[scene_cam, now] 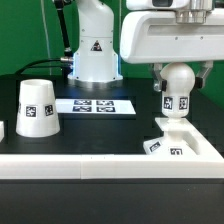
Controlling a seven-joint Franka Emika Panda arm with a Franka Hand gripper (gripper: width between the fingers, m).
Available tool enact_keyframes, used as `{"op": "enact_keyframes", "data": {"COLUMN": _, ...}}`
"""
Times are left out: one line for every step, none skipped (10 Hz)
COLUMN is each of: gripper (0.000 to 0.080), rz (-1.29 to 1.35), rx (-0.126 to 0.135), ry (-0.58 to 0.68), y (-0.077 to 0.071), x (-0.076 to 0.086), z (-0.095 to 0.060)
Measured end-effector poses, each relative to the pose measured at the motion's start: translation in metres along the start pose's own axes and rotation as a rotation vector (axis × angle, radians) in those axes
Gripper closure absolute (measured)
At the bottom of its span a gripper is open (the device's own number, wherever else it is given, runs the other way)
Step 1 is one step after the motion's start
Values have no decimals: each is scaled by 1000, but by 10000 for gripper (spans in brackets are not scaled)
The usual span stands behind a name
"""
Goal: Assemble lamp
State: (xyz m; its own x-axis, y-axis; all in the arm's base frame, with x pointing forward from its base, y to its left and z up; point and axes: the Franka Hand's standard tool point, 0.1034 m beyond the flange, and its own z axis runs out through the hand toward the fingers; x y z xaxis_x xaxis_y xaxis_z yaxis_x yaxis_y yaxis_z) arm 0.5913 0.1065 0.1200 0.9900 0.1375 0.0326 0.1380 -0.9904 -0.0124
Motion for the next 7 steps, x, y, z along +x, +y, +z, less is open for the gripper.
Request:
{"op": "enact_keyframes", "data": {"gripper": 225, "rz": 89, "rx": -2, "ry": -21, "y": -1, "x": 2, "z": 0}}
{"op": "enact_keyframes", "data": {"gripper": 225, "rz": 186, "rx": -5, "ry": -32, "y": 0, "x": 3, "z": 1}}
{"op": "enact_keyframes", "data": {"gripper": 225, "rz": 263, "rx": -5, "ry": -26, "y": 2, "x": 5, "z": 1}}
{"op": "enact_keyframes", "data": {"gripper": 225, "rz": 327, "rx": -5, "ry": -22, "y": 3, "x": 6, "z": 1}}
{"op": "enact_keyframes", "data": {"gripper": 223, "rz": 385, "rx": -6, "ry": -22, "y": 3, "x": 6, "z": 1}}
{"op": "enact_keyframes", "data": {"gripper": 223, "rz": 442, "rx": -4, "ry": -22, "y": 3, "x": 6, "z": 1}}
{"op": "enact_keyframes", "data": {"gripper": 223, "rz": 521, "rx": 0, "ry": -24, "y": 2, "x": 6, "z": 1}}
